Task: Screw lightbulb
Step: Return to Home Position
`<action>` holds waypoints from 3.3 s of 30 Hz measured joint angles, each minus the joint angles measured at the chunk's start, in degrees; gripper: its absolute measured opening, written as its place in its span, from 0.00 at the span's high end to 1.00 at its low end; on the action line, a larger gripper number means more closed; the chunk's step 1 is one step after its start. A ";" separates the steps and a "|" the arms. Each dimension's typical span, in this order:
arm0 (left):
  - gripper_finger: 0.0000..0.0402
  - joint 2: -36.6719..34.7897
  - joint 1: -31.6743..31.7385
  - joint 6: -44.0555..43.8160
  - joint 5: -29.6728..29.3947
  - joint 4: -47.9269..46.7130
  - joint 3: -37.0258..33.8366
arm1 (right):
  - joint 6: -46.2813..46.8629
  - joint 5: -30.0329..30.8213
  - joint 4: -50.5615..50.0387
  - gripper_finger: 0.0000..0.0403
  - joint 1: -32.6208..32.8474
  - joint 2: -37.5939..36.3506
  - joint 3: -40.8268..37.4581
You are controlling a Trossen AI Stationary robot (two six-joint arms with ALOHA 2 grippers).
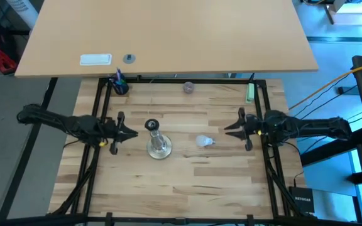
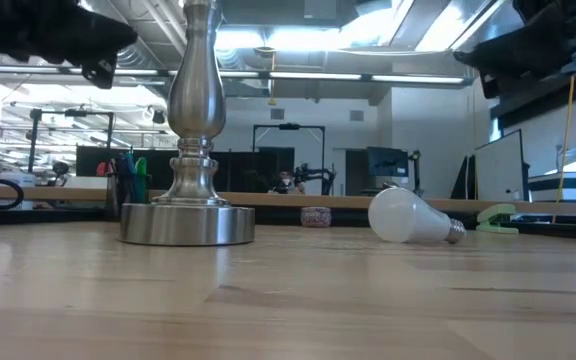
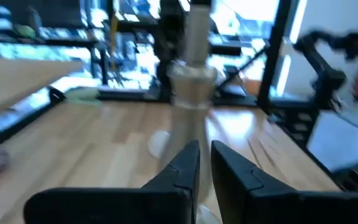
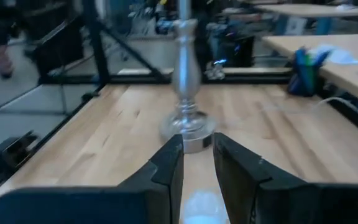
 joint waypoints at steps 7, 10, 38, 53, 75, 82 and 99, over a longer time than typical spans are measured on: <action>0.92 -8.87 3.74 1.19 0.12 1.41 -5.43 | 3.62 -5.41 2.03 0.78 -7.46 -5.60 -3.66; 0.92 -12.40 4.69 1.27 0.12 1.54 -7.75 | 5.44 -6.49 2.73 0.78 -10.32 -7.54 -5.49; 0.92 -21.67 5.13 -1.81 -0.32 -5.71 -10.77 | 15.51 5.08 0.79 0.78 -14.15 -18.68 -14.78; 0.92 -21.62 5.13 -2.13 -0.34 -5.73 -10.80 | 12.85 3.54 0.94 0.78 -14.17 -18.40 -14.91; 0.92 -21.62 5.13 -2.12 -0.36 -5.76 -10.80 | 12.82 3.76 0.76 0.78 -14.19 -18.40 -14.98; 0.92 -21.62 5.13 -2.14 -0.36 -5.76 -10.82 | 12.82 3.78 0.72 0.78 -14.19 -18.40 -14.98; 0.92 -21.62 5.13 -2.13 -0.37 -5.78 -10.82 | 12.82 3.78 0.72 0.78 -14.19 -18.40 -14.98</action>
